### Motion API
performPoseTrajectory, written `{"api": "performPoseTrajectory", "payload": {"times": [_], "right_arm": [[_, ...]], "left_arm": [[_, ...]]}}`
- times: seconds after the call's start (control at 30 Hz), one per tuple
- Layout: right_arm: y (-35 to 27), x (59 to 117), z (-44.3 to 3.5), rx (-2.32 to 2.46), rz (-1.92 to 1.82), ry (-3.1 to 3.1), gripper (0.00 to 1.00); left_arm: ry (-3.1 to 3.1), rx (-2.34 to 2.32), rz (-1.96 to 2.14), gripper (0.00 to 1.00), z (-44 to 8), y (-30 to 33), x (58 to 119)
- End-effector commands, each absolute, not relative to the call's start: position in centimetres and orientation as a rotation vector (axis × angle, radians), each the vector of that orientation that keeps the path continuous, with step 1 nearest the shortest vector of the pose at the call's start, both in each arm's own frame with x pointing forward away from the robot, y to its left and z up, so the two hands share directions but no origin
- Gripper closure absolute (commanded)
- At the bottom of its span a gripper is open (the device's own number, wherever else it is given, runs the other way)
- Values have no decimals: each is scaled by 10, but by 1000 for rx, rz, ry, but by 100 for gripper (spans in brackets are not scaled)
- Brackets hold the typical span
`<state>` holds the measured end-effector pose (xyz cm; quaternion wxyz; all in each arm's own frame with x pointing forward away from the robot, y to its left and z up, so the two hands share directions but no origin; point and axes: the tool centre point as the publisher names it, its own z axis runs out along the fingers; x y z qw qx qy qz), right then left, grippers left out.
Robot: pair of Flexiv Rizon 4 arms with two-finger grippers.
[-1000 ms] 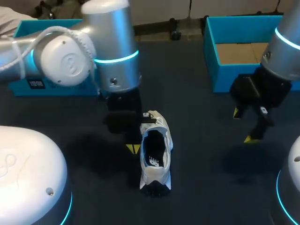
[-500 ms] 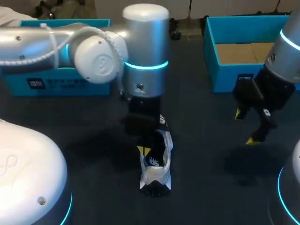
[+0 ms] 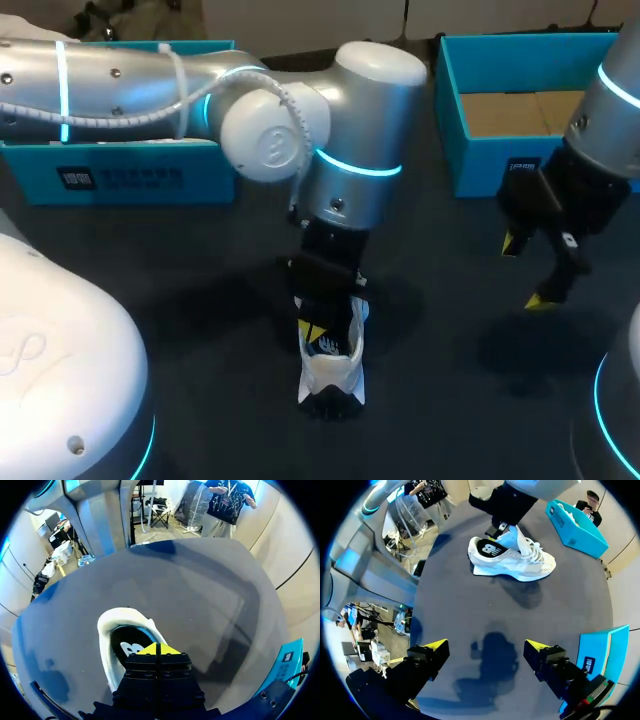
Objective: Take the shoe out of the shoebox, open the shoe tongue, remove and reinsert the insole, then place the shoe into the shoebox
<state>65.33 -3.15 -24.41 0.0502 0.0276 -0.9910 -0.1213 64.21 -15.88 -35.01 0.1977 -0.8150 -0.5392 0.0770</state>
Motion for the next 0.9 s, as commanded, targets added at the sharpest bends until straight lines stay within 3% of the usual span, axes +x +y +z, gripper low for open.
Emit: {"api": "performPoseTrajectory", "payload": {"times": [0.03, 0.7, 0.9], "right_arm": [[-31, 653, -245, 83, -367, -3019, 0], [-31, 653, -245, 83, -367, -3019, 0], [-31, 653, -245, 83, -367, -3019, 0]], "left_arm": [[-1481, -2263, 154, 100, -362, -164, 637], [-1603, -2273, 209, 100, -407, -164, 626], [-1672, -2298, 224, 100, -398, -166, 629]]}}
